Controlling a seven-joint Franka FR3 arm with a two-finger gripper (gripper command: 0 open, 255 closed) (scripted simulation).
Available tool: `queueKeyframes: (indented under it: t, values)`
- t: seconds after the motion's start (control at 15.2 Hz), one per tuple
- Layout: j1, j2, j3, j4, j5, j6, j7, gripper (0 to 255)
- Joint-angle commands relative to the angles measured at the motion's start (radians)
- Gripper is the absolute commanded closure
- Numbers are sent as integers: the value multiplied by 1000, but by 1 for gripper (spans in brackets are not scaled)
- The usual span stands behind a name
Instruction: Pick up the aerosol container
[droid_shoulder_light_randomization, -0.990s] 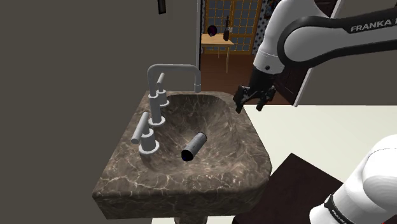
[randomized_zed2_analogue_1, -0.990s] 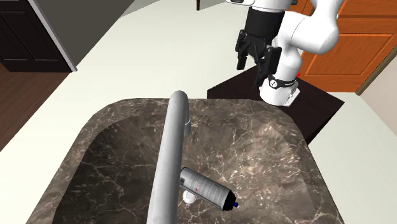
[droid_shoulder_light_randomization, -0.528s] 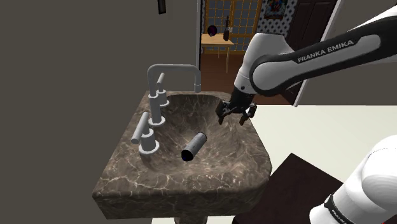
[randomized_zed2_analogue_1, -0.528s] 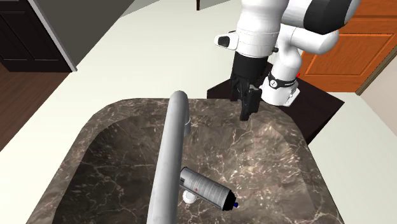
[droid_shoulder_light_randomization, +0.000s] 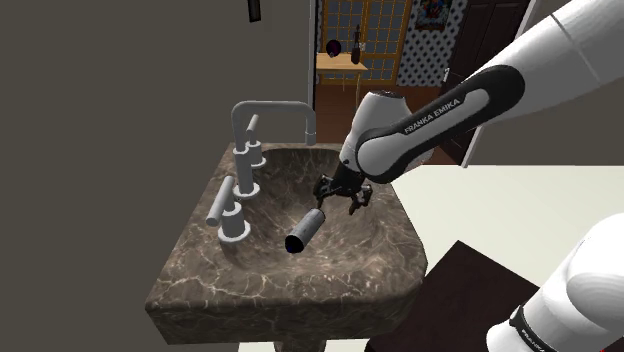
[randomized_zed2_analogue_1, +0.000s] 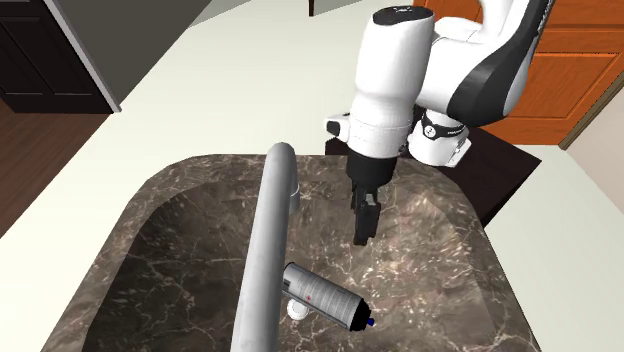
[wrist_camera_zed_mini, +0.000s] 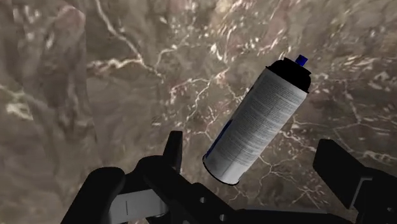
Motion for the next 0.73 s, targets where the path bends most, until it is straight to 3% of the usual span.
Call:
queueKeyframes:
  t: [0.0, 0.26, 0.53, 0.66]
  values:
    - [-5, 102, 12, 41, -24, 74, 70, 0]
    - [14, 278, -2, 125, -87, 188, 204, 0]
    - [64, 447, -53, 233, -127, 273, 319, 0]
    - [73, 473, -62, 244, -128, 291, 325, 0]
